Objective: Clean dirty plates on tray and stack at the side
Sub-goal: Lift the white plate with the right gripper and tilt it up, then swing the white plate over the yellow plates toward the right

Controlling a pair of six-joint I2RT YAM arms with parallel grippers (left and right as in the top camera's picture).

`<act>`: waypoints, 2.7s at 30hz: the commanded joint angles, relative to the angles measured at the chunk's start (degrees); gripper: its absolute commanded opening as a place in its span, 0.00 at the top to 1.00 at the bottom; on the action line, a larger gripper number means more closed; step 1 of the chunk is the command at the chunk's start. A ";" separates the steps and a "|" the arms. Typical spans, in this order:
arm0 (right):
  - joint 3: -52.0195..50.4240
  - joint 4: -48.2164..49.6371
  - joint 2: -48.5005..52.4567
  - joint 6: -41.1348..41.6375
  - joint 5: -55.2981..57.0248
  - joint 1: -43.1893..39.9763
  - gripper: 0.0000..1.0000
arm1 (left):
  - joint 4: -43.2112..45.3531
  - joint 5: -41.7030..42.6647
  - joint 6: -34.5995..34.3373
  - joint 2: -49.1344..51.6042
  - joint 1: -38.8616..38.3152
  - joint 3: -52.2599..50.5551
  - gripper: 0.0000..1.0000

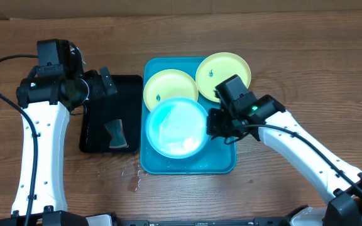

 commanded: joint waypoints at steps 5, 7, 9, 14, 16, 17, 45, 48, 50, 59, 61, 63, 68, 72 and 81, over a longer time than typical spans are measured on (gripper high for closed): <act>1.62 11.02 2.08 4.98 3.93 5.14 0.96 | 0.07 0.37 -1.03 -0.48 0.22 1.18 0.00; 1.62 15.61 4.79 6.32 5.81 6.60 0.96 | 0.07 0.37 -1.03 -0.48 0.22 1.18 0.00; 1.62 18.75 7.10 7.54 7.37 7.34 0.96 | 0.07 0.37 -1.03 -0.48 0.22 1.18 0.00; 1.64 28.20 11.98 9.01 9.81 9.07 0.96 | 0.07 0.37 -1.03 -0.48 0.22 1.18 0.00; 1.64 31.50 13.29 9.03 11.74 10.08 0.96 | 0.07 0.37 -1.03 -0.48 0.22 1.18 0.00; 1.64 32.26 13.42 9.03 12.66 10.45 0.96 | 0.07 0.37 -1.01 -0.48 0.22 1.18 0.00; 1.64 49.81 14.36 0.70 42.62 22.05 0.96 | 0.07 0.37 -1.01 -0.48 0.22 1.18 0.00; 1.66 51.12 14.93 -0.76 42.75 22.36 0.96 | 0.07 0.37 -1.03 -0.48 0.22 1.18 0.00; 1.68 51.30 15.37 -1.16 42.75 22.43 0.96 | 0.07 0.37 -1.03 -0.48 0.22 1.18 0.00; 1.68 58.01 18.08 -11.98 45.16 24.98 0.96 | 0.09 0.37 -1.03 -0.44 0.37 1.18 0.00; 1.68 59.54 18.21 -16.55 47.47 25.92 0.96 | 0.07 0.37 -1.03 -0.37 0.22 1.18 0.00; 1.68 61.22 18.21 -22.27 48.76 26.49 0.96 | 0.07 0.39 -1.03 -0.39 -0.39 1.18 0.00; 1.68 66.29 18.21 -36.81 48.94 26.73 0.96 | 0.04 0.39 -1.03 0.11 -0.59 1.18 0.00; 1.68 69.90 18.21 -44.63 49.94 26.91 0.96 | 0.04 0.37 -1.03 0.28 -0.81 1.18 0.00; 1.68 81.70 18.21 -60.17 54.27 28.15 0.96 | 0.31 0.33 -1.01 0.66 -1.03 1.18 0.00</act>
